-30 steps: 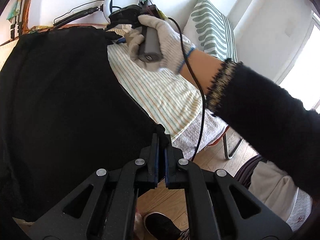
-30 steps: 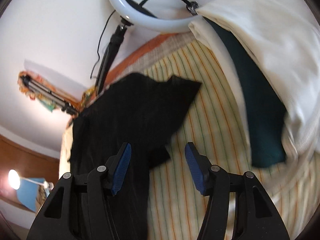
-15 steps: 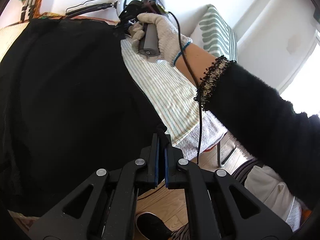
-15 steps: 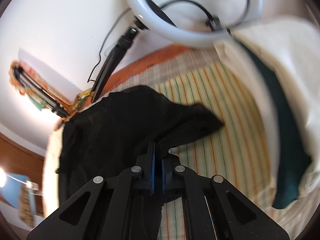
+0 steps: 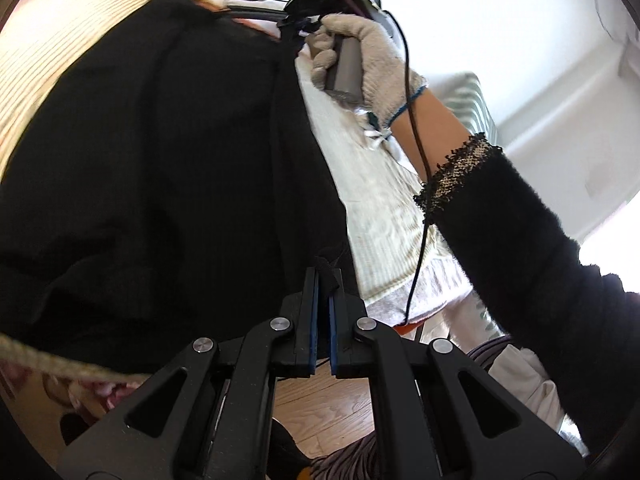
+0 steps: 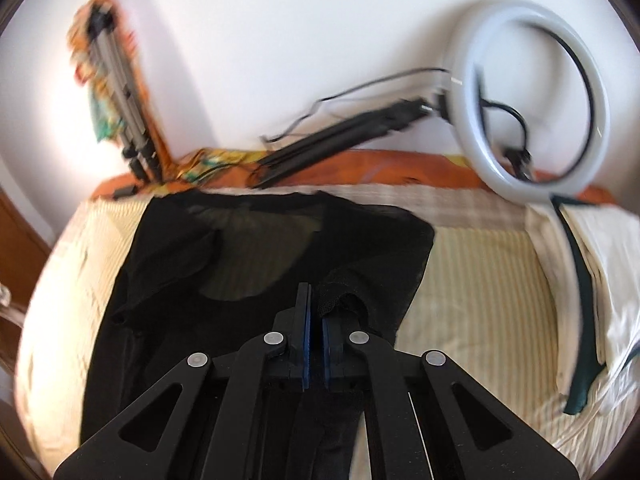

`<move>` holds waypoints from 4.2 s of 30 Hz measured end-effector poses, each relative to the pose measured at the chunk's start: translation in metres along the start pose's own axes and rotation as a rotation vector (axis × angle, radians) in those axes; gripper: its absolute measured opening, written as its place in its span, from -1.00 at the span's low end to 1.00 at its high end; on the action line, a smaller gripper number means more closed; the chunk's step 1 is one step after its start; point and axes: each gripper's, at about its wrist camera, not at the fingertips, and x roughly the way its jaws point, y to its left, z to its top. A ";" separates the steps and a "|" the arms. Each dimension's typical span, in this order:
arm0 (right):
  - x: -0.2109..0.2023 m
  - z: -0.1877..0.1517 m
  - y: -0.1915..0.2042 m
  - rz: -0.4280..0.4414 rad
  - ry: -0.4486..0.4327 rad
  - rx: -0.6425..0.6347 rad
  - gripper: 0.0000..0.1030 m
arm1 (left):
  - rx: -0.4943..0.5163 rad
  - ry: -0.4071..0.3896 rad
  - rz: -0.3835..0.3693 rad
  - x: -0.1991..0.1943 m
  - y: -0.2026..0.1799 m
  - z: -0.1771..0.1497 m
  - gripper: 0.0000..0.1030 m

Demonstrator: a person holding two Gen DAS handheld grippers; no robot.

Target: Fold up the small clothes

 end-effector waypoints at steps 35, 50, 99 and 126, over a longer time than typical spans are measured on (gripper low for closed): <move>0.016 0.001 0.038 0.017 0.018 -0.069 -0.95 | 0.126 -0.033 0.217 -0.019 0.003 0.006 -0.94; 0.056 -0.008 0.073 0.060 0.099 -0.139 -0.65 | 0.081 -0.064 0.287 -0.041 0.007 -0.007 -0.50; -0.134 -0.054 0.008 0.158 0.124 -0.068 -0.33 | 0.056 -0.173 0.370 -0.117 0.098 0.058 -0.29; -0.177 -0.299 0.039 0.327 0.389 0.069 -0.33 | -0.066 0.071 0.249 -0.102 0.099 0.011 -0.73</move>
